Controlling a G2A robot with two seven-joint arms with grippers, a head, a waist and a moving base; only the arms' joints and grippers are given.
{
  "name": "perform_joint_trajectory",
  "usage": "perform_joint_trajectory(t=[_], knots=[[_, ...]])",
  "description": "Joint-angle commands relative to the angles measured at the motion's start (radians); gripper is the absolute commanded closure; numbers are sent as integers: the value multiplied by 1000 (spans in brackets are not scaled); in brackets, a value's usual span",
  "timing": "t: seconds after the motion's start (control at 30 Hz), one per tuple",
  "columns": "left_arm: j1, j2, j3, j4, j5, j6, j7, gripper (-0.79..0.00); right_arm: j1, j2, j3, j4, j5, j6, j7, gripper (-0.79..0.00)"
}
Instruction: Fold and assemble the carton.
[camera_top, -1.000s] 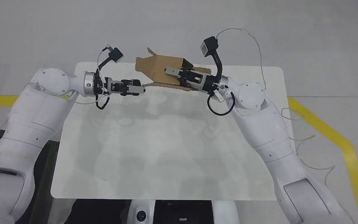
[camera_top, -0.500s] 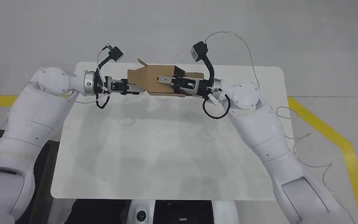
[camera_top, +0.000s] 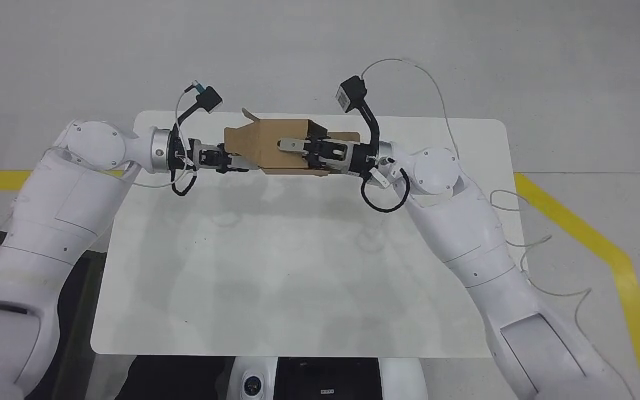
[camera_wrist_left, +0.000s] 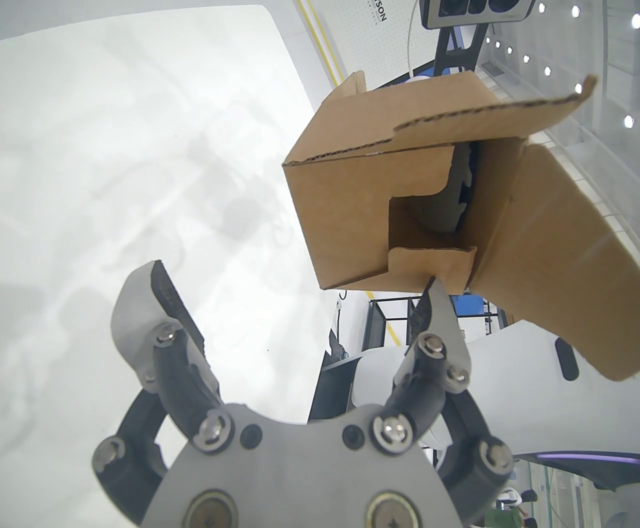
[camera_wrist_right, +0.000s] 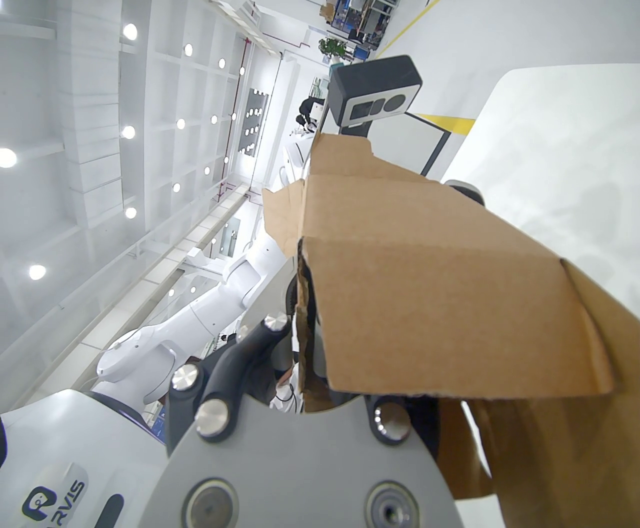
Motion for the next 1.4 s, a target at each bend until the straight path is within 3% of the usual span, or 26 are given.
perform_joint_trajectory(t=[0.0,0.8,1.17,1.37], knots=[[0,0,1,0,-3,-1,1,-785,0,0,0,0,0,0,0,0],[-9,4,-1,29,-23,-3,3,-785,-43,9,27,-47,-34,36,-15,0],[-44,-8,-13,148,-47,-13,13,-785,-98,36,56,-111,-54,137,140,0],[-64,-26,2,203,-30,-9,9,-785,-102,36,40,-128,-30,142,187,0]])
